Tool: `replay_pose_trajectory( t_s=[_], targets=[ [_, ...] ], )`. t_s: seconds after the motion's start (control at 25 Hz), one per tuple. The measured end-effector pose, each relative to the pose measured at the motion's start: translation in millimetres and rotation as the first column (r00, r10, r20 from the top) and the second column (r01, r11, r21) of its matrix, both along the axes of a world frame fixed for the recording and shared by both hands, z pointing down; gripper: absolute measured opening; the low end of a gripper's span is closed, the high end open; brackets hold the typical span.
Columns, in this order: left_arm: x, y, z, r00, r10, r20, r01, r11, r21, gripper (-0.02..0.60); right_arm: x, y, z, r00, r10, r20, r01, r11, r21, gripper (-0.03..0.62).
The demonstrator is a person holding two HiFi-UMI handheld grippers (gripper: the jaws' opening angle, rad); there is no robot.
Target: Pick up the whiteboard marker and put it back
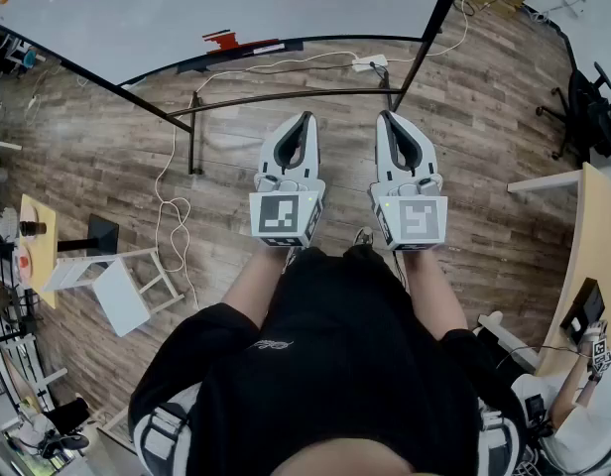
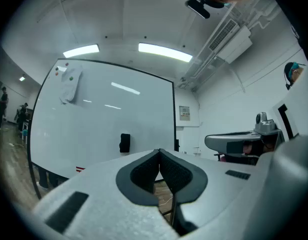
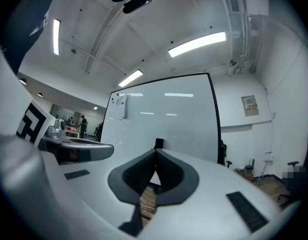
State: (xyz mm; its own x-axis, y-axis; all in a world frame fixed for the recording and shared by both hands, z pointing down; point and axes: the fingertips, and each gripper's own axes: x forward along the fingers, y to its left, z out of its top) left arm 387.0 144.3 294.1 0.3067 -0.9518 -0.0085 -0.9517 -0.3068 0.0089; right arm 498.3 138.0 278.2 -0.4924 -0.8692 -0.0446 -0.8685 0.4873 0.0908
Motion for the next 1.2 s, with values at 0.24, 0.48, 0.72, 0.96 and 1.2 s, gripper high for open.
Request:
replay_pose_trajectory(
  t_s=[0.24,0.48,0.72,0.96,1.2],
  targets=[
    [25.6,-10.5,9.5,1.0,-0.015,-0.008,0.015,1.0,-0.014,0.008,16.9,-8.7,14.9,0.999,-0.037,-0.037,0.036,0.999,-0.022,0.003],
    [36.9,-18.7,31.4,0.996,-0.084,-0.001,0.084,0.994,-0.063,0.008,22.6,-22.1,37.4,0.988,-0.134,-0.072,0.133,0.991,-0.028,0.003],
    [5.6,-22.7,57.7,0.984,-0.177,0.034,0.18,0.975,-0.134,0.008,-0.7,-44.1,68.6,0.977,-0.209,-0.049,0.202,0.972,-0.12,0.003],
    [-42.8,-63.2,75.9,0.981,-0.186,0.05,0.192,0.968,-0.163,0.008,-49.2,-85.9,85.0,0.967,-0.238,-0.091,0.223,0.963,-0.152,0.003],
    [-112.2,-117.1,86.0,0.983,-0.184,0.012,0.183,0.962,-0.205,0.008,-110.0,-139.1,92.9,0.949,-0.266,-0.172,0.231,0.952,-0.201,0.003]
  ],
)
